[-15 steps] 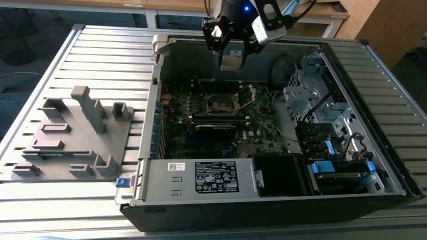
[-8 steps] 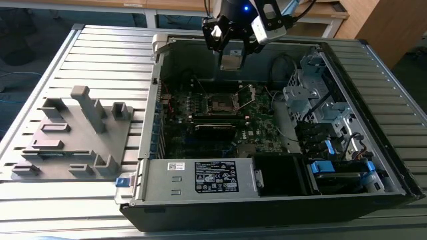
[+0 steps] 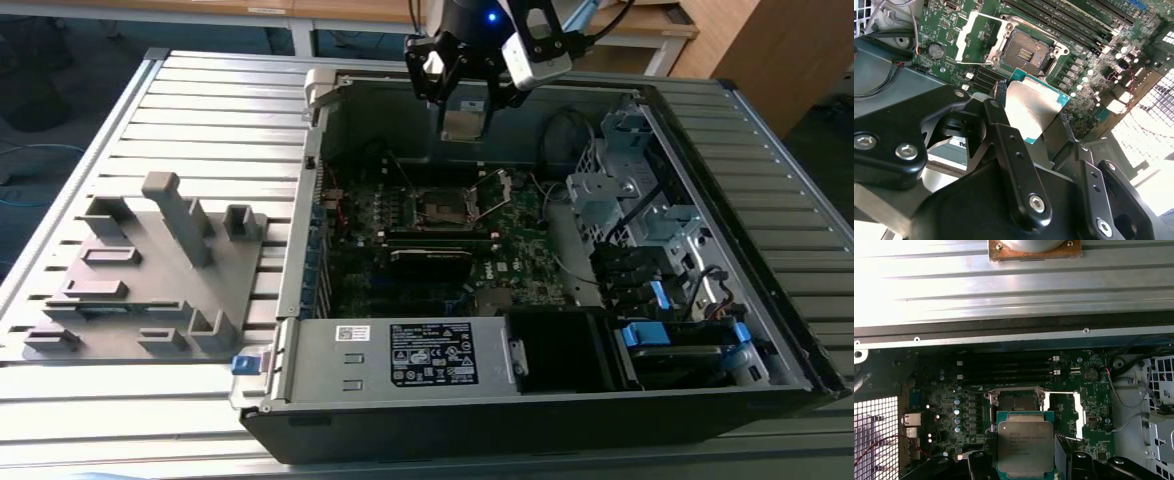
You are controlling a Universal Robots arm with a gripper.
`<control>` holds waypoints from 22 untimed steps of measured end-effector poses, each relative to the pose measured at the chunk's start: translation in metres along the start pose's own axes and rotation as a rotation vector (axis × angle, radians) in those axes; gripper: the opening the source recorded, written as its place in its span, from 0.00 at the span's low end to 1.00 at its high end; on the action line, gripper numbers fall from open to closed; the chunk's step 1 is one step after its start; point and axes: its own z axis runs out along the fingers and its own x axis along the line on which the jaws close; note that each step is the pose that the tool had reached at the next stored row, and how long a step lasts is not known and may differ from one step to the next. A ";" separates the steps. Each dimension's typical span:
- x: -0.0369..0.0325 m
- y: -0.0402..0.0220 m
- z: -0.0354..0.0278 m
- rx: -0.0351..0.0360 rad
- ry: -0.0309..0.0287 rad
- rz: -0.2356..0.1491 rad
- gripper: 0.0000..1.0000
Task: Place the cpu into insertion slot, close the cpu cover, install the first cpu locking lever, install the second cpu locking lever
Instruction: 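Place the cpu into insertion slot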
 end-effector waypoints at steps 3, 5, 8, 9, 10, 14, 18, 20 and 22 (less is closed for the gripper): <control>0.0000 0.0000 0.0000 -0.0001 -0.0001 0.000 0.54; 0.0000 0.0000 0.0001 0.0000 -0.0004 0.004 0.54; 0.0000 0.0000 0.0002 -0.0002 -0.0015 0.017 0.54; 0.0000 0.0000 0.0002 -0.0003 -0.0018 0.020 0.54; 0.0000 0.0000 0.0002 -0.0003 -0.0018 0.020 0.54; 0.0000 0.0000 0.0002 -0.0003 -0.0019 0.020 0.54; 0.0000 0.0000 0.0002 -0.0003 -0.0019 0.021 0.54; 0.0000 0.0000 0.0002 -0.0003 -0.0020 0.022 0.54; 0.0000 0.0000 0.0004 -0.0004 -0.0026 0.029 0.54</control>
